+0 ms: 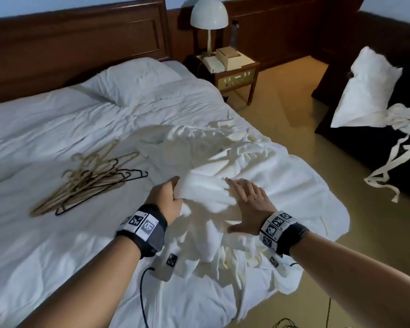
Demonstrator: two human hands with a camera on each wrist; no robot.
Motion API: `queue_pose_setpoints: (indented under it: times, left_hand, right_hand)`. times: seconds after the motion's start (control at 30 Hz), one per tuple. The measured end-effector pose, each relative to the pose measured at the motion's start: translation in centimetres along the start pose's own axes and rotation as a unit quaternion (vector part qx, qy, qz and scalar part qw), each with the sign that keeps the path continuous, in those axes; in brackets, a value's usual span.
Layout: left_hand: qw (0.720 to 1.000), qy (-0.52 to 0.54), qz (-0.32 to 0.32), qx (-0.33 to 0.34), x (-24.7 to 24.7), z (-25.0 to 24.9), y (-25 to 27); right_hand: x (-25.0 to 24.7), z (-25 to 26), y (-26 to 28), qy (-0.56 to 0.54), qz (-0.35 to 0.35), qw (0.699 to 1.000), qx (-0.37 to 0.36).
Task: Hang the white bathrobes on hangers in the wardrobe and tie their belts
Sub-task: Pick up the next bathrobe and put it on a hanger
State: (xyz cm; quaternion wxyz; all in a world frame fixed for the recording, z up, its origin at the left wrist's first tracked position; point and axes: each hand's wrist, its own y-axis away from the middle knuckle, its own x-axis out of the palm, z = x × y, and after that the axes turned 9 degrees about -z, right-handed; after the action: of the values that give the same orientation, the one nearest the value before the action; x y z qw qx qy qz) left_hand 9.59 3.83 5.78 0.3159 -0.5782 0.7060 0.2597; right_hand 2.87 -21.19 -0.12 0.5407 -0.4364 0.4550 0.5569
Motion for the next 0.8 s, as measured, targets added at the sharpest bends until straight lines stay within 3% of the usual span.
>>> queue_pose_setpoints:
  times: [0.1, 0.23, 0.37, 0.43, 0.53, 0.67, 0.73, 0.8]
  left_hand:
    - [0.998, 0.013, -0.068, 0.004, -2.2, -2.5, -2.5]
    - [0.982, 0.038, -0.176, 0.063, -8.1, -6.9, -6.1]
    - [0.941, 0.087, -0.306, 0.113, -15.3, -12.2, -7.9]
    - [0.920, 0.112, -0.357, 0.115, -18.7, -13.2, -8.0]
    - [0.914, 0.098, -0.383, 0.088, -21.7, -10.9, -6.7]
    - [0.939, 0.045, -0.340, 0.009, -21.2, -2.1, -4.0]
    - [0.947, 0.029, -0.317, -0.052, -20.3, 3.1, -2.3]
    - [0.946, 0.022, -0.303, -0.114, -20.2, 7.6, -0.6]
  right_hand:
    - [-4.8, -0.6, -3.3, 0.033, -0.070, 0.996, 0.039]
    - [-16.7, -1.2, -8.3, 0.028, -0.239, 0.969, 0.056]
    - [-27.5, 1.6, -11.0, -0.046, -0.396, 0.917, 0.008]
    - [-29.9, 3.0, -11.8, -0.094, -0.426, 0.899, -0.025]
    - [-28.4, 4.8, -12.9, -0.125, -0.391, 0.910, -0.063]
    - [-17.9, 5.6, -14.1, 0.044, -0.136, 0.990, -0.009]
    - [-11.9, 6.3, -14.6, 0.086, -0.033, 0.996, 0.012]
    - [-8.5, 8.5, -15.3, 0.059, 0.001, 0.998, 0.033]
